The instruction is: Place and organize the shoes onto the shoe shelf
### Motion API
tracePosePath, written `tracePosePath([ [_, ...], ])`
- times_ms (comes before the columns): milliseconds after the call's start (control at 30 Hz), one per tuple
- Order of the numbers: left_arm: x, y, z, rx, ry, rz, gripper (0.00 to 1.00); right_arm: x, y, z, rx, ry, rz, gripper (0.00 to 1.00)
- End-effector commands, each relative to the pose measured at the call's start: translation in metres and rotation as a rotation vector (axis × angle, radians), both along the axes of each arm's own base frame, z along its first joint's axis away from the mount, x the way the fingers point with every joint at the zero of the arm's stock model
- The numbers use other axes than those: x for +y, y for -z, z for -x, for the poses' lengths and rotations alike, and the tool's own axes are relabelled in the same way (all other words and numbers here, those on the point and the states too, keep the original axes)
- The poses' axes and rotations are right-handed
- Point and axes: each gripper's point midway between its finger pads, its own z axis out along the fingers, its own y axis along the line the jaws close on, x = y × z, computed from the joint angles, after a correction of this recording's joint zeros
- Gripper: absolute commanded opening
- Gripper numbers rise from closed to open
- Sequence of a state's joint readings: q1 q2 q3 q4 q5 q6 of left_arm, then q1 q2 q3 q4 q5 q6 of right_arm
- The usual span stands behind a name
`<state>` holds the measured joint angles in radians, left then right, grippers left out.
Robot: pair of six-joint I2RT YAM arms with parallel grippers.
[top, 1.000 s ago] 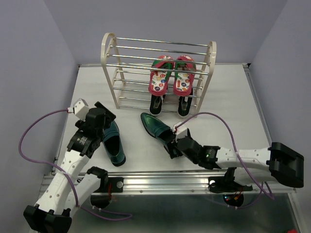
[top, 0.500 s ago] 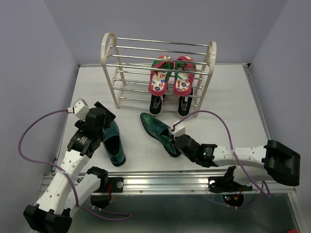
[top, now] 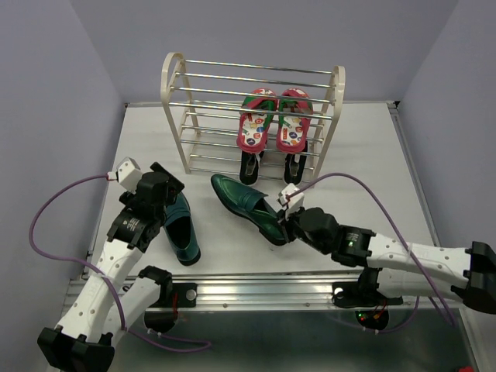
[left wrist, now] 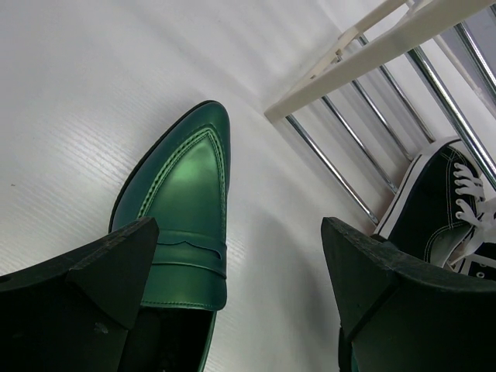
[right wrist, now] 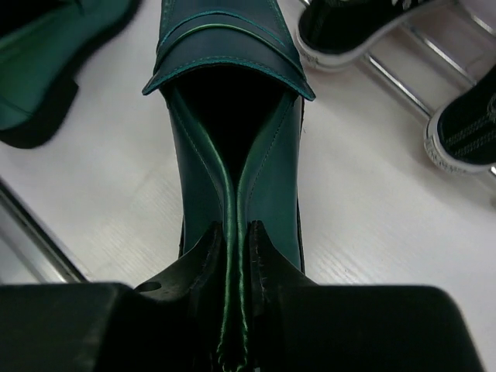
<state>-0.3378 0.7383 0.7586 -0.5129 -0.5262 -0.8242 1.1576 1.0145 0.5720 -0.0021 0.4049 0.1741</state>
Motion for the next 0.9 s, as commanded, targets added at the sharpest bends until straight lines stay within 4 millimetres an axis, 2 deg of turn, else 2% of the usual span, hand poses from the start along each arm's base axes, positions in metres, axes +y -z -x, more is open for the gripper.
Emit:
tracePosePath([
  [0,0.008,-0.008,-0.001,-0.037,-0.031,-0.014,0.99,0.027,-0.139,0.003,-0.190,-0.121,-0.316,0.01],
  [67,0.008,-0.009,-0.001,-0.043,-0.033,-0.012,0.99,0.027,-0.160,0.010,-0.209,-0.155,-0.361,0.01],
  [100,0.008,-0.010,-0.001,-0.049,-0.032,-0.007,0.99,0.025,-0.183,0.012,-0.230,-0.161,-0.408,0.01],
  [167,0.008,-0.010,0.000,-0.048,-0.035,-0.005,0.99,0.022,-0.204,0.013,-0.259,-0.162,-0.440,0.01],
  [200,0.008,-0.011,0.001,-0.052,-0.038,0.002,0.99,0.019,-0.227,0.011,-0.284,-0.145,-0.478,0.01],
  [267,0.008,-0.011,0.003,-0.045,-0.040,0.010,0.99,0.011,-0.250,0.002,-0.342,-0.089,-0.481,0.01],
  [300,0.008,-0.014,0.004,-0.049,-0.043,0.016,0.99,0.005,-0.276,-0.006,-0.381,-0.035,-0.498,0.01],
  [367,0.008,-0.015,0.006,-0.051,-0.042,0.022,0.99,0.004,-0.301,-0.010,-0.431,-0.023,-0.493,0.01],
  [400,0.008,-0.018,0.008,-0.058,-0.042,0.028,0.99,0.010,-0.302,-0.016,-0.433,-0.014,-0.464,0.01],
  [433,0.008,-0.018,0.009,-0.055,-0.037,0.027,0.99,0.006,-0.333,-0.017,-0.477,-0.003,-0.484,0.01],
  [500,0.008,-0.020,0.011,-0.058,-0.034,0.032,0.99,0.004,-0.350,-0.028,-0.498,0.059,-0.468,0.01],
  [533,0.007,-0.020,0.011,-0.056,-0.032,0.036,0.99,-0.004,-0.354,-0.039,-0.504,0.144,-0.431,0.01],
  [567,0.004,-0.020,0.012,-0.051,-0.018,0.045,0.99,-0.004,-0.371,-0.049,-0.542,0.193,-0.401,0.01],
  [600,0.002,-0.020,0.012,-0.050,-0.009,0.056,0.99,-0.010,-0.378,-0.058,-0.555,0.257,-0.385,0.01],
  [633,-0.001,-0.019,0.012,-0.041,0.001,0.069,0.99,-0.023,-0.382,-0.071,-0.563,0.353,-0.358,0.01],
  [667,-0.009,-0.019,0.012,-0.036,0.034,0.097,0.99,-0.019,-0.380,-0.083,-0.575,0.389,-0.306,0.01],
  [700,-0.011,-0.020,0.012,-0.038,0.046,0.104,0.99,-0.031,-0.399,-0.089,-0.590,0.447,-0.329,0.01],
  [733,-0.013,-0.019,0.013,-0.032,0.053,0.113,0.99,-0.041,-0.402,-0.098,-0.594,0.509,-0.312,0.01],
  [767,-0.015,-0.019,0.013,-0.033,0.058,0.122,0.99,-0.048,-0.396,-0.120,-0.594,0.573,-0.265,0.01],
  [800,-0.015,-0.018,0.014,-0.031,0.059,0.126,0.99,-0.061,-0.408,-0.127,-0.600,0.623,-0.272,0.01],
  [833,-0.015,-0.017,0.014,-0.032,0.058,0.125,0.99,-0.077,-0.406,-0.144,-0.594,0.671,-0.237,0.01],
  [867,-0.015,-0.016,0.014,-0.032,0.057,0.124,0.99,-0.072,-0.395,-0.161,-0.572,0.674,-0.201,0.01],
])
